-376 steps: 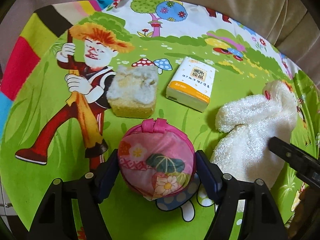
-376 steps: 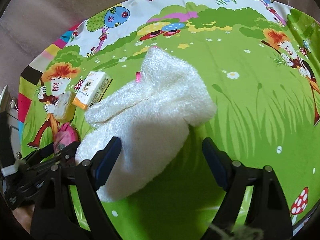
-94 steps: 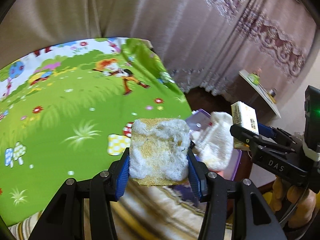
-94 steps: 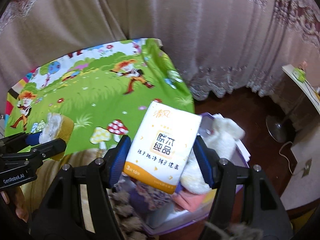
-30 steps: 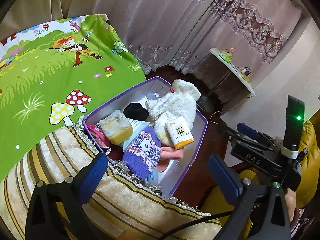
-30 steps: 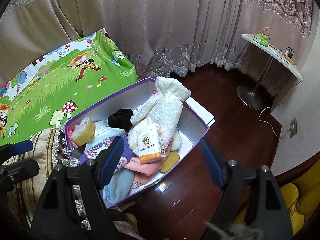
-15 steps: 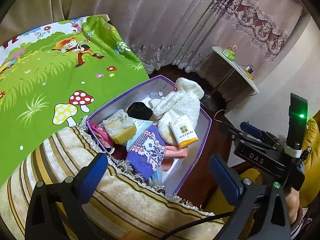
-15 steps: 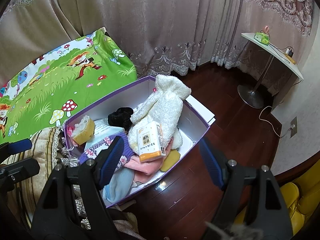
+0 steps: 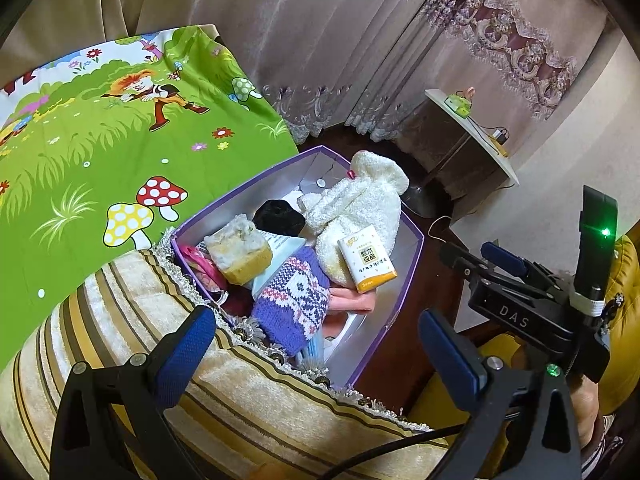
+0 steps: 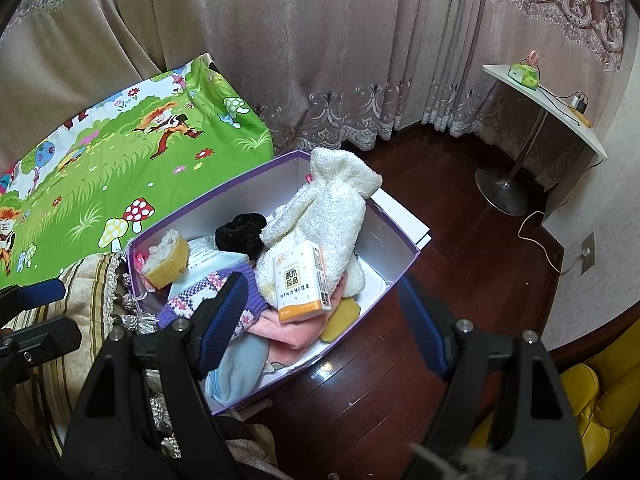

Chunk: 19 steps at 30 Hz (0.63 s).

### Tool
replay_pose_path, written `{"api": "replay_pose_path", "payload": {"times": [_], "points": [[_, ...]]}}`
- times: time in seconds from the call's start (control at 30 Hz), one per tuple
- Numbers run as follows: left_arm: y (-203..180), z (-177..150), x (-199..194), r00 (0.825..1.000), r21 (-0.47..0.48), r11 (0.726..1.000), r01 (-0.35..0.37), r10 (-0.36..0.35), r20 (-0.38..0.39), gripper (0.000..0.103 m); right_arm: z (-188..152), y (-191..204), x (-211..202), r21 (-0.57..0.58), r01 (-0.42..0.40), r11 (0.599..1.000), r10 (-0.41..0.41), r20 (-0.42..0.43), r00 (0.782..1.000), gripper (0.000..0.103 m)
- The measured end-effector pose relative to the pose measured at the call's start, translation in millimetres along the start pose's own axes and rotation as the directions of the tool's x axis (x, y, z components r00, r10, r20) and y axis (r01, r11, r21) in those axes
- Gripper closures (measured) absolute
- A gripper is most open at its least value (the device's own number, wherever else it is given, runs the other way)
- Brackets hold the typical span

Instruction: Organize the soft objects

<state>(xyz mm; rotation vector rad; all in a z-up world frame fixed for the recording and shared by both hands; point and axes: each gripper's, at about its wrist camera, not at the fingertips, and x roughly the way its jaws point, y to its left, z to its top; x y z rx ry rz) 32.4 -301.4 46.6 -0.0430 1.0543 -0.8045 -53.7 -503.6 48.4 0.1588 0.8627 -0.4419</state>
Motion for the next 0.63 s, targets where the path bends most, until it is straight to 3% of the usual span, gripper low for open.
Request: {"api": "replay_pose_path", "payload": {"times": [0.63], "points": [[-12, 1, 7, 0.999, 0.052, 0.998, -0.041, 0.042, -0.013, 0.0, -5, -1, 3, 0.014, -0.002, 1.0, 0.002, -0.016, 1.0, 0.023]]}}
